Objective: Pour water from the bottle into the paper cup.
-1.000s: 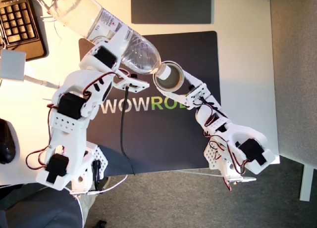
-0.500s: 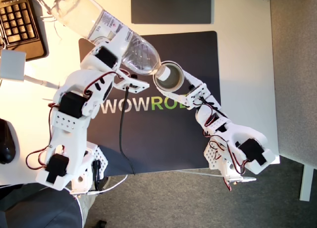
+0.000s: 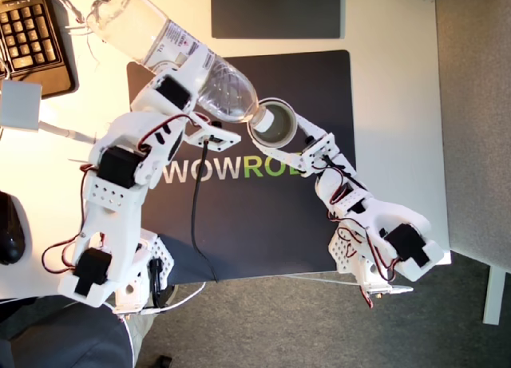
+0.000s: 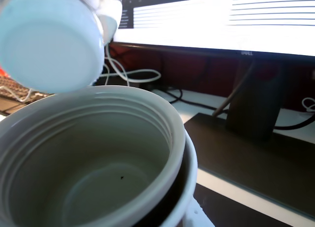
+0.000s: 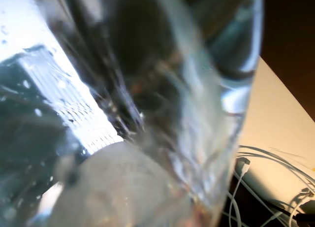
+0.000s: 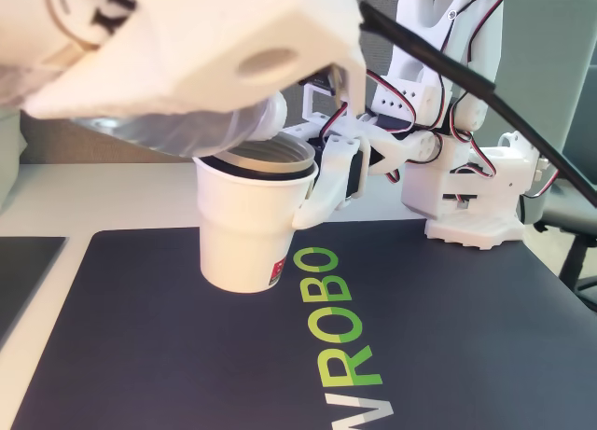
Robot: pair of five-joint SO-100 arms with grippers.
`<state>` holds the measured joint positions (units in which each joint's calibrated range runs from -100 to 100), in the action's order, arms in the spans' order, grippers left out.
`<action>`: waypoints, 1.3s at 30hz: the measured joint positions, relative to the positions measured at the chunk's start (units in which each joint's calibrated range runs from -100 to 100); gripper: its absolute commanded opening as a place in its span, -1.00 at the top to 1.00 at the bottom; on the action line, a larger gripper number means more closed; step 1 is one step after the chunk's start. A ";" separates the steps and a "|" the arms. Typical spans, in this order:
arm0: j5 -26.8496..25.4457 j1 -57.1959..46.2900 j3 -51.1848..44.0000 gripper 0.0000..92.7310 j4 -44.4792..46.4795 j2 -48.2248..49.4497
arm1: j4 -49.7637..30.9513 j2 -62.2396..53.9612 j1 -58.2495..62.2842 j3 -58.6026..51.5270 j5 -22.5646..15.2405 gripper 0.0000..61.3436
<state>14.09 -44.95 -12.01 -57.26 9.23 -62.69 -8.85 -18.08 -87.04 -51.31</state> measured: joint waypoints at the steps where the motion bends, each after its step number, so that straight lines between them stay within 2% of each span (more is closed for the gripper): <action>1: 0.00 0.00 0.09 1.00 0.00 0.00 | 0.00 0.00 0.00 0.00 0.00 1.00; 39: -0.10 -0.46 2.17 1.00 0.00 0.00 | 0.00 0.00 -0.60 -2.79 0.34 1.00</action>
<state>13.99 -45.41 -9.83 -57.26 9.23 -62.69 -8.85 -18.68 -89.83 -50.96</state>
